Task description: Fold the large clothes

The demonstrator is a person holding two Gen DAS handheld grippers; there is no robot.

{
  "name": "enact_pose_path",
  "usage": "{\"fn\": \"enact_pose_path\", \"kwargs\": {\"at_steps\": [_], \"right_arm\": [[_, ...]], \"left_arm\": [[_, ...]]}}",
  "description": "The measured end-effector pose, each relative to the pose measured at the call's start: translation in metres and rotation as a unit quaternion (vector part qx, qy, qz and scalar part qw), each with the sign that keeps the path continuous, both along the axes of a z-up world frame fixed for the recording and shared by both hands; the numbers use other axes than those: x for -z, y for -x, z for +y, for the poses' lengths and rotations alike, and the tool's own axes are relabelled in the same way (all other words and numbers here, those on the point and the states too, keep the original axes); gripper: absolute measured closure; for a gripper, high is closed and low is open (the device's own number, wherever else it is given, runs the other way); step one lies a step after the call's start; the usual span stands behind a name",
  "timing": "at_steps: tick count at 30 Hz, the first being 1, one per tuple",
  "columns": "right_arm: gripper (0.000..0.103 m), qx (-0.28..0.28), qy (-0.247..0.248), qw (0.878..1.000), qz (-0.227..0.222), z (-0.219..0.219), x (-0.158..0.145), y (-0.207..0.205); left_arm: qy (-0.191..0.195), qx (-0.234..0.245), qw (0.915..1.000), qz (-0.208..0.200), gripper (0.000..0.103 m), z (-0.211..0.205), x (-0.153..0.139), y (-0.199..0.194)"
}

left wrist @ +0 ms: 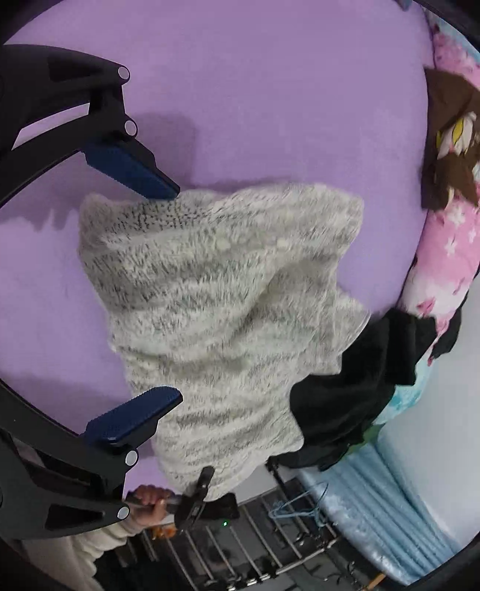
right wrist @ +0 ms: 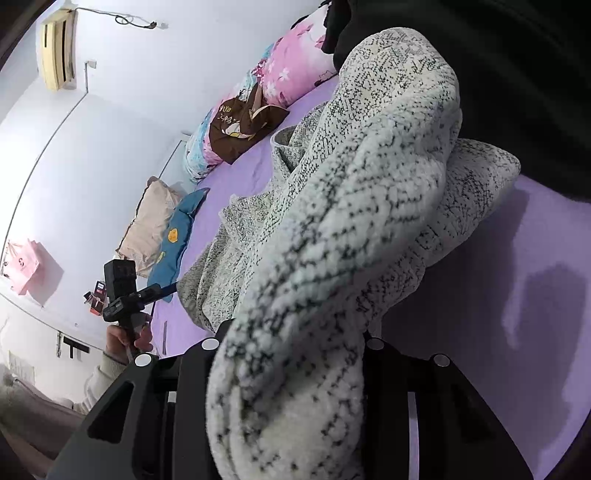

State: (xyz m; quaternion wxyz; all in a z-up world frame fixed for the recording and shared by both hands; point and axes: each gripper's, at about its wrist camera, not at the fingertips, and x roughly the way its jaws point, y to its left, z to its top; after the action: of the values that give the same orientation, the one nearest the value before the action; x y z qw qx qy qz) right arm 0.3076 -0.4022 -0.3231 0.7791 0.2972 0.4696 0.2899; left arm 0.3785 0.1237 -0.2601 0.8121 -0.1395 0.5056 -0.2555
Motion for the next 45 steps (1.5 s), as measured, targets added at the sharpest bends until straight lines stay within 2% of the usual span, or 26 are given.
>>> {"fn": "enact_pose_path", "kwargs": {"at_steps": [1, 2, 4, 6, 8, 10, 11, 13, 15, 16, 17, 19, 21, 22, 24, 27, 30, 34, 39, 42, 43, 45], "right_arm": [[0.066, 0.0, 0.0, 1.0, -0.001, -0.001, 0.001, 0.001], [0.066, 0.0, -0.001, 1.0, -0.001, -0.001, 0.001, 0.0], [0.066, 0.0, -0.001, 1.0, -0.001, 0.001, 0.003, -0.002], [0.066, 0.0, -0.002, 1.0, -0.001, 0.0, 0.008, -0.003], [0.066, -0.002, -0.002, 1.0, 0.0, -0.008, 0.009, 0.003], [0.066, -0.003, -0.002, 1.0, 0.001, -0.013, 0.006, 0.011], [0.066, -0.003, 0.0, 1.0, 0.002, -0.012, 0.005, 0.01], [0.066, -0.005, 0.002, 1.0, 0.002, -0.011, 0.004, 0.011], [0.066, -0.007, 0.005, 1.0, 0.003, -0.011, 0.005, 0.009], [0.066, -0.008, 0.006, 1.0, 0.003, -0.01, 0.005, 0.009], [0.066, -0.01, 0.007, 1.0, 0.003, -0.009, 0.005, 0.008], [0.066, -0.014, 0.011, 1.0, 0.004, -0.008, 0.004, 0.007], [0.066, -0.016, 0.013, 1.0, 0.005, -0.007, 0.004, 0.006], [0.066, -0.017, 0.015, 1.0, 0.006, -0.007, 0.004, 0.005], [0.066, -0.019, 0.018, 1.0, 0.007, -0.005, 0.003, 0.003], [0.066, -0.022, 0.023, 0.999, 0.007, -0.001, 0.002, 0.001], [0.065, -0.025, 0.033, 0.999, 0.007, 0.004, 0.003, -0.002], [0.065, -0.031, 0.046, 0.998, 0.009, 0.012, 0.002, -0.007], [0.063, -0.034, 0.045, 0.998, 0.0, 0.029, -0.005, -0.014], [0.063, -0.04, 0.058, 0.997, -0.006, 0.049, -0.019, -0.02], [0.063, -0.042, 0.065, 0.997, -0.01, 0.054, -0.025, -0.02], [0.063, -0.052, 0.085, 0.995, -0.019, 0.07, -0.041, -0.022]], "left_arm": [[-0.003, -0.01, 0.9999, -0.005, 0.006, 0.008, -0.002, 0.002], [-0.027, -0.035, 0.999, -0.003, 0.006, 0.025, -0.004, 0.005], [-0.036, -0.046, 0.998, -0.022, 0.006, 0.032, -0.02, 0.011], [-0.043, -0.02, 0.9976, -0.051, 0.006, 0.015, -0.037, 0.014], [-0.082, 0.045, 0.9909, -0.096, 0.006, -0.031, -0.051, 0.012], [-0.121, 0.127, 0.9743, -0.142, 0.006, -0.083, -0.052, 0.009], [-0.138, 0.183, 0.9606, -0.157, 0.006, -0.114, -0.045, 0.005], [-0.162, 0.265, 0.9367, -0.161, 0.006, -0.157, -0.024, 0.002], [-0.17, 0.37, 0.8996, -0.157, 0.006, -0.187, 0.001, 0.008], [-0.195, 0.418, 0.8748, -0.147, 0.006, -0.203, 0.017, 0.01], [-0.206, 0.45, 0.8572, -0.144, 0.006, -0.21, 0.026, 0.011], [-0.198, 0.484, 0.8405, -0.14, 0.006, -0.215, 0.033, 0.004], [-0.174, 0.508, 0.8329, -0.132, 0.006, -0.211, 0.033, -0.006], [-0.168, 0.513, 0.8319, -0.13, 0.006, -0.209, 0.033, -0.013], [-0.173, 0.521, 0.8275, -0.116, 0.006, -0.203, 0.037, -0.03], [-0.191, 0.548, 0.8096, -0.09, 0.005, -0.203, 0.056, -0.042], [-0.183, 0.557, 0.8064, -0.075, 0.005, -0.211, 0.072, -0.048], [-0.196, 0.556, 0.804, -0.079, 0.004, -0.227, 0.093, -0.044], [-0.198, 0.541, 0.8128, -0.088, 0.004, -0.24, 0.105, -0.041], [-0.2, 0.532, 0.8166, -0.1, 0.005, -0.242, 0.098, -0.031], [-0.201, 0.525, 0.8197, -0.107, 0.005, -0.234, 0.092, -0.025], [-0.205, 0.497, 0.8334, -0.128, 0.006, -0.216, 0.073, -0.016]]}}
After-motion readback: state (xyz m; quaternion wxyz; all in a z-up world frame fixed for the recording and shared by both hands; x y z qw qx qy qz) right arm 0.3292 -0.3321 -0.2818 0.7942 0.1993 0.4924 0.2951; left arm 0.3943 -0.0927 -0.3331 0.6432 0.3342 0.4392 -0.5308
